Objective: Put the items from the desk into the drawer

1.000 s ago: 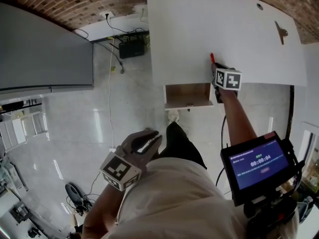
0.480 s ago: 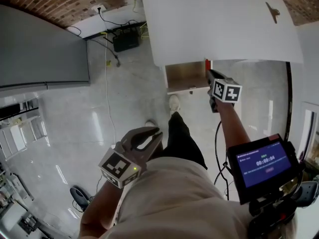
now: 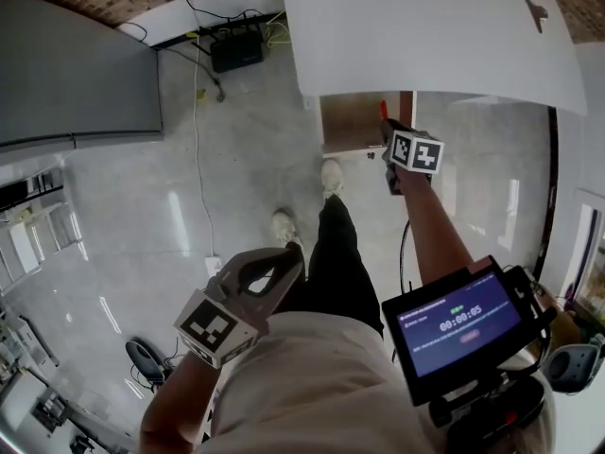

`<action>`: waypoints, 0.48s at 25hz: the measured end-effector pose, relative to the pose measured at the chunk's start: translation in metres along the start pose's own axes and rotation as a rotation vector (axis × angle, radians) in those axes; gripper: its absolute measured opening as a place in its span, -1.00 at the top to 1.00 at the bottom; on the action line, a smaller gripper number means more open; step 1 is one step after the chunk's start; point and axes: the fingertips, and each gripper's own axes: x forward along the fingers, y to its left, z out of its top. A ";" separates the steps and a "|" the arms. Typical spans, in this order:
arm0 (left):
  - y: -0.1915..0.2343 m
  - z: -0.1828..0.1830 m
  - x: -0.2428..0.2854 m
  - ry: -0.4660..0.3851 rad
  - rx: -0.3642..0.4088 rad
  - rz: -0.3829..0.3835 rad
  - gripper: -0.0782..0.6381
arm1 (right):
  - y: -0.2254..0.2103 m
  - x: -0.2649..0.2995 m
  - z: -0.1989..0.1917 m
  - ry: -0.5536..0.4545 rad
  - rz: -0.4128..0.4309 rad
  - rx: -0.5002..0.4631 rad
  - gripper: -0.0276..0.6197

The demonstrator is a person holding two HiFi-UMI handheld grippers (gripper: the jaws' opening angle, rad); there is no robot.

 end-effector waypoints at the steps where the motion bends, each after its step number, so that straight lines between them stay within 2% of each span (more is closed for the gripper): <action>1: 0.001 -0.002 0.002 0.002 0.004 0.003 0.63 | -0.002 0.011 0.000 0.001 -0.001 0.009 0.78; 4: 0.006 -0.005 0.010 0.001 0.003 0.015 0.63 | -0.009 0.045 0.002 0.003 -0.002 0.020 0.78; 12: 0.023 -0.004 0.039 0.007 -0.015 0.025 0.63 | -0.035 0.117 0.005 0.051 -0.003 -0.035 0.78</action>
